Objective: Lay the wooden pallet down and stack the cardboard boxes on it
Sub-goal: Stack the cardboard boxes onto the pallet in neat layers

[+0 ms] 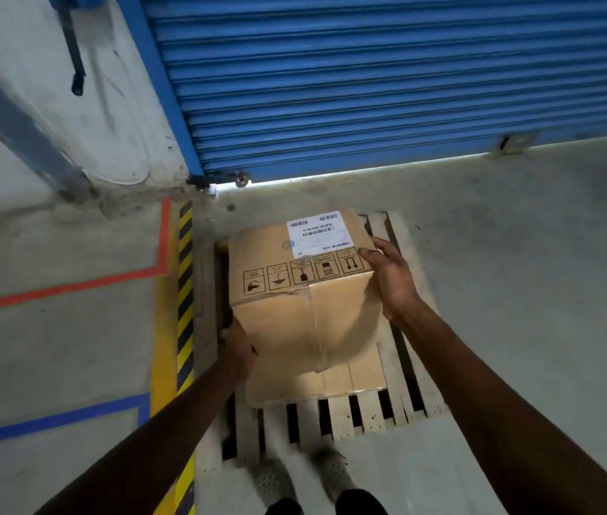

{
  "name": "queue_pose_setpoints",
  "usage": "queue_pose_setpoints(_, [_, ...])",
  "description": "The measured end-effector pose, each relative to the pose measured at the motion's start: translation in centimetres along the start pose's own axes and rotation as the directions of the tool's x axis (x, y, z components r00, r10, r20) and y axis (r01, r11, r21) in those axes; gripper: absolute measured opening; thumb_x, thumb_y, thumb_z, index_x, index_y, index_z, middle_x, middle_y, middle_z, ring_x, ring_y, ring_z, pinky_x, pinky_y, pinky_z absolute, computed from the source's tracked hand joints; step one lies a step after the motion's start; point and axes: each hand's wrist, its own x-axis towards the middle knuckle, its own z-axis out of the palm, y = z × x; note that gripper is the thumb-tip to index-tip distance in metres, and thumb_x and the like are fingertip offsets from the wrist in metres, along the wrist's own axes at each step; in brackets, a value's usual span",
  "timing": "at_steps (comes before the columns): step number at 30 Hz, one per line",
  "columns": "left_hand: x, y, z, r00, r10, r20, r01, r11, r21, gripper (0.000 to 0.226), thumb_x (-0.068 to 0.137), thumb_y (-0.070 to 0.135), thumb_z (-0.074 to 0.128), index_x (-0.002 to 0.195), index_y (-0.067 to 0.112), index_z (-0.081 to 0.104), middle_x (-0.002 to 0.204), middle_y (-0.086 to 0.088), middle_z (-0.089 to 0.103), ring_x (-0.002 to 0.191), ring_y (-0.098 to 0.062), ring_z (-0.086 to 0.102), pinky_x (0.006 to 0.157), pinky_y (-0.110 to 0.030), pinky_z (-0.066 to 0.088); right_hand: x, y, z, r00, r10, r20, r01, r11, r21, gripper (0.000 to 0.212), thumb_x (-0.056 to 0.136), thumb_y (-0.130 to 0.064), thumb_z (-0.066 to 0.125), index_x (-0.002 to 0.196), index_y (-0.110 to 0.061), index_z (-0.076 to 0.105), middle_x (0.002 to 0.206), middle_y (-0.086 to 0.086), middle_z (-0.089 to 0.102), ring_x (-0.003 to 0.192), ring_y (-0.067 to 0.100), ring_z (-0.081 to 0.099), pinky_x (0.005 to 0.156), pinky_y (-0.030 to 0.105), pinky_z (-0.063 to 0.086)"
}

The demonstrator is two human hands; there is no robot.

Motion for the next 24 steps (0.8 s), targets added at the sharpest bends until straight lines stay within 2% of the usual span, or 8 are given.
queue_pose_setpoints(1, [-2.2, 3.3, 0.5, 0.999, 0.01, 0.053, -0.012, 0.999, 0.051, 0.06, 0.094, 0.066, 0.041, 0.137, 0.025, 0.053, 0.14, -0.006, 0.053, 0.131, -0.033, 0.051, 0.106, -0.046, 0.047, -0.4, 0.0, 0.1, 0.999, -0.031, -0.011, 0.031, 0.999, 0.01, 0.032, 0.096, -0.025, 0.059, 0.128, -0.028, 0.06, 0.111, 0.006, 0.073, 0.098, 0.028, 0.071, 0.077, 0.04, 0.058])
queue_pose_setpoints(3, [-7.7, 9.5, 1.8, 0.977, 0.096, 0.192, -0.116, 0.989, 0.093, 0.047, 0.106, 0.042, 0.031, 0.14, 0.015, 0.05, 0.132, -0.006, 0.061, 0.121, -0.026, 0.059, 0.097, -0.033, 0.053, -1.1, 0.0, -0.1, 0.998, -0.066, -0.019, 0.067, 0.997, 0.046, 0.03, 0.099, -0.024, 0.051, 0.128, -0.028, 0.061, 0.113, 0.007, 0.074, 0.101, 0.029, 0.071, 0.083, 0.044, 0.058])
queue_pose_setpoints(6, [-11.3, 15.7, 2.4, 0.918, 0.204, 0.34, -0.225, 0.974, 0.025, 0.044, 0.107, 0.041, 0.026, 0.112, 0.018, 0.063, 0.087, 0.005, 0.077, 0.086, -0.015, 0.072, 0.067, -0.023, 0.057, -2.8, -0.3, 0.1, 0.995, -0.101, -0.024, 0.103, 0.989, 0.108, 0.029, 0.103, -0.028, 0.041, 0.12, -0.034, 0.063, 0.109, 0.003, 0.076, 0.094, 0.023, 0.073, 0.074, 0.039, 0.058])
queue_pose_setpoints(9, [-12.7, 20.1, 1.9, 0.876, 0.303, 0.375, -0.321, 0.947, -0.015, 0.05, 0.105, 0.049, 0.027, 0.112, 0.016, 0.065, 0.103, -0.006, 0.074, 0.107, -0.029, 0.067, 0.085, -0.038, 0.057, -4.3, -1.3, 1.4, 0.99, -0.136, -0.046, 0.14, 0.985, 0.104, 0.03, 0.103, -0.031, 0.041, 0.125, -0.033, 0.061, 0.107, 0.0, 0.076, 0.091, 0.017, 0.074, 0.067, 0.033, 0.056])
queue_pose_setpoints(14, [-14.7, 23.4, 2.3, 0.862, 0.293, 0.414, -0.277, 0.956, -0.099, 0.037, 0.099, 0.047, 0.048, 0.111, 0.016, 0.064, 0.1, -0.01, 0.077, 0.096, -0.029, 0.072, 0.097, -0.048, 0.051, -5.9, -4.1, 2.1, 0.972, -0.235, -0.022, 0.235, 0.971, 0.049, 0.041, 0.092, -0.034, 0.047, 0.131, -0.03, 0.06, 0.115, 0.004, 0.074, 0.108, 0.029, 0.069, 0.097, 0.054, 0.053])
queue_pose_setpoints(18, [-16.2, 23.7, 2.8, 0.845, 0.278, 0.456, -0.224, 0.96, -0.169, 0.037, 0.096, 0.039, 0.056, 0.122, 0.014, 0.063, 0.118, -0.018, 0.07, 0.098, -0.031, 0.072, 0.093, -0.045, 0.051, -6.2, -6.7, 1.3, 0.958, -0.287, -0.027, 0.288, 0.957, 0.043, 0.036, 0.087, -0.042, 0.05, 0.119, -0.041, 0.065, 0.11, 0.0, 0.075, 0.106, 0.026, 0.069, 0.098, 0.055, 0.051])
queue_pose_setpoints(21, [-18.2, 24.3, 3.2, 0.827, 0.309, 0.47, -0.215, 0.946, -0.244, 0.031, 0.098, 0.036, 0.054, 0.118, 0.014, 0.064, 0.104, -0.014, 0.076, 0.089, -0.028, 0.075, 0.085, -0.043, 0.052, -6.2, -8.6, 0.9, 0.945, -0.325, -0.024, 0.326, 0.944, 0.056, 0.031, 0.095, -0.033, 0.047, 0.119, -0.04, 0.065, 0.108, -0.001, 0.076, 0.105, 0.026, 0.07, 0.095, 0.049, 0.053])
queue_pose_setpoints(24, [-19.6, 25.1, 3.3, 0.814, 0.363, 0.454, -0.252, 0.924, -0.287, 0.026, 0.099, 0.034, 0.053, 0.112, 0.015, 0.065, 0.099, -0.012, 0.077, 0.092, -0.028, 0.074, 0.078, -0.041, 0.052, -6.4, -10.3, 0.7, 0.93, -0.367, 0.001, 0.367, 0.929, 0.045, 0.044, 0.089, -0.037, 0.048, 0.13, -0.033, 0.062, 0.112, 0.0, 0.075, 0.107, 0.026, 0.069, 0.098, 0.05, 0.051])
